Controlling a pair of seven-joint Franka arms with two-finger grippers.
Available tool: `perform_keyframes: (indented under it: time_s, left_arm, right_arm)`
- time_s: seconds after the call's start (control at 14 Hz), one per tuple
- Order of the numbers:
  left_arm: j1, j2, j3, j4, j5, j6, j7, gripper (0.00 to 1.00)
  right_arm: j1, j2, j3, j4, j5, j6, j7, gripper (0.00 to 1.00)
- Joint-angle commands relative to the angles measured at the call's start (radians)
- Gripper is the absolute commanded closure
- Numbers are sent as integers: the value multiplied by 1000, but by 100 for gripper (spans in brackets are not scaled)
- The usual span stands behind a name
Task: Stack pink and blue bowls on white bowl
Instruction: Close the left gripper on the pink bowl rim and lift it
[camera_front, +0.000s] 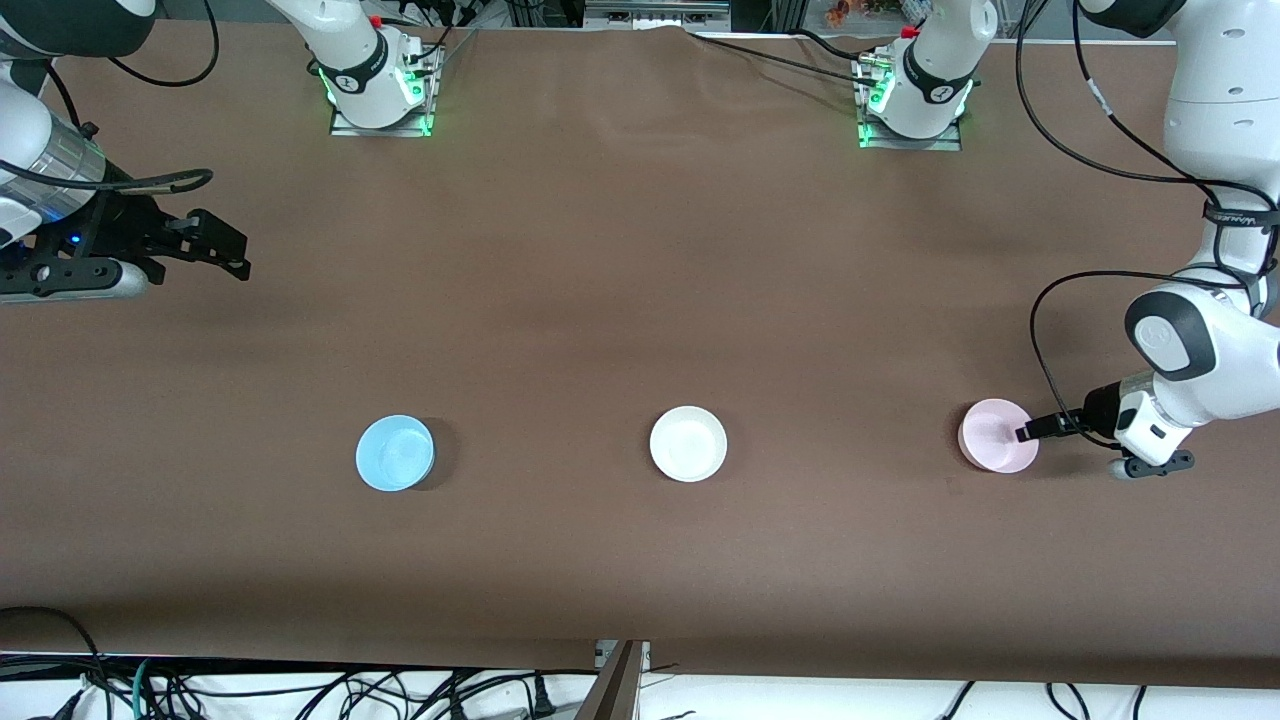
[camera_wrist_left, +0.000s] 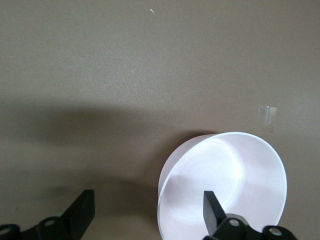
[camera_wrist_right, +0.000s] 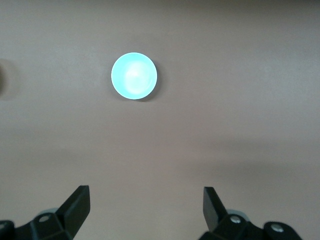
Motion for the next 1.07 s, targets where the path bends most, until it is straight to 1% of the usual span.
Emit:
perform_keyframes:
  time_s: [0.0, 0.14, 0.21, 0.36, 0.43, 0.5, 0.57, 0.64, 0.79, 1.0]
  left_arm:
    - [-5, -6, -2, -4, -27, 10, 45, 35]
    - [-8, -8, -4, -1, -26, 10, 45, 59]
    - [-8, -10, -4, -1, -26, 8, 45, 69]
    - [-8, -13, -5, 0, -24, 0, 44, 96]
    - [-9, -16, -7, 0, -24, -4, 41, 100]
    - [-9, -17, -8, 3, -26, -6, 35, 100]
    - [-12, -23, -14, 13, -27, -13, 28, 100]
    - [-18, -32, -31, 19, -27, -38, 21, 100]
    - [-32, -37, -89, 52, -27, -50, -28, 100]
    - [-121, -49, -167, 106, -14, -49, -177, 100]
  right_arm:
    - [-1, -10, 1, -7, -10, -1, -7, 0]
    - [-1, -10, -1, -8, -10, -4, -7, 0]
    - [-1, -8, -1, -8, -11, -4, -9, 0]
    - [-1, -7, -1, -7, -14, -4, -7, 0]
    - [-2, -3, -2, -7, -14, 1, -7, 0]
    - [-8, 1, -4, -7, -14, 9, -7, 0]
    - [-8, 35, -2, -7, -13, 21, -6, 0]
    - [-7, 47, -4, 5, -8, 29, -7, 0]
    - [-8, 81, -4, 21, 3, 29, -4, 0]
    - [-4, 176, -2, 22, -10, 33, -7, 0]
